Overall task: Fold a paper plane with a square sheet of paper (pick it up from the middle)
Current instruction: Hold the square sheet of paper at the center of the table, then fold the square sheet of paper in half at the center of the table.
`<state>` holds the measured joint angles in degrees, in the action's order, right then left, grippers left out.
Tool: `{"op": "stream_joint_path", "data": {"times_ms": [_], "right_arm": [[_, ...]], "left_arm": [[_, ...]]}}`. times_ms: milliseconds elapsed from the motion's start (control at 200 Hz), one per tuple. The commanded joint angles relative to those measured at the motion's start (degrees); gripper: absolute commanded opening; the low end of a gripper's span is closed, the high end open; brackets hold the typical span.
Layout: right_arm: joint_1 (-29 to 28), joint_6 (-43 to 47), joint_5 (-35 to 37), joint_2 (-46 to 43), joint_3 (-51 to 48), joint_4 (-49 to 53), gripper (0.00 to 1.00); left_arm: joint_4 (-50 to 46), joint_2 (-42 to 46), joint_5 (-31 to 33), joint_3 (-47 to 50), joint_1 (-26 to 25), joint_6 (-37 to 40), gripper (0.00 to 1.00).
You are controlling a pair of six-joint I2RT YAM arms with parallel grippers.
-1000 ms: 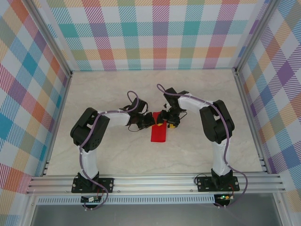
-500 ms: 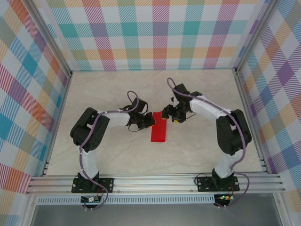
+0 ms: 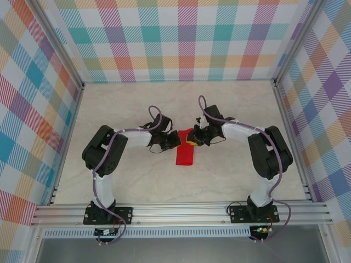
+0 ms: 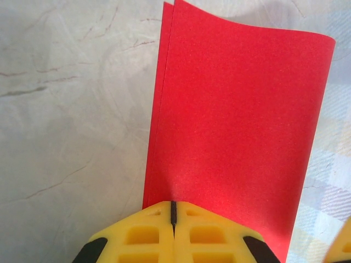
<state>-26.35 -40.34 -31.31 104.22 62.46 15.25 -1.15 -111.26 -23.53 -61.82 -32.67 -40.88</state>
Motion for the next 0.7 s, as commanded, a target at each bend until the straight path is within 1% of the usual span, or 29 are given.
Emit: {"op": "stream_joint_path", "data": {"times_ms": [0, 200, 320, 480, 695], "right_arm": [[0.0, -0.8, -3.4, 1.4, -1.1, -4.0, 0.14], [0.2, 1.3, -1.9, 2.3, -2.8, -3.2, 0.15], [0.9, 1.9, -1.9, 2.8, -4.5, -4.1, 0.15], [1.8, 2.8, -2.0, 2.6, -7.0, -5.4, 0.19], [2.7, 4.0, -1.1, 3.8, -10.1, -6.5, 0.19]], "left_arm": [[-2.8, -1.8, 1.5, 0.6, -1.3, 1.2, 0.0], [-3.2, -2.0, 1.7, 0.4, -1.2, 1.3, 0.0], [-3.5, -1.9, 1.9, 0.5, -1.3, 1.5, 0.0], [-4.0, -2.1, 1.7, 0.1, -1.3, 1.6, 0.0], [-4.7, -2.4, 1.8, 0.2, -1.3, 2.2, 0.0]]}}
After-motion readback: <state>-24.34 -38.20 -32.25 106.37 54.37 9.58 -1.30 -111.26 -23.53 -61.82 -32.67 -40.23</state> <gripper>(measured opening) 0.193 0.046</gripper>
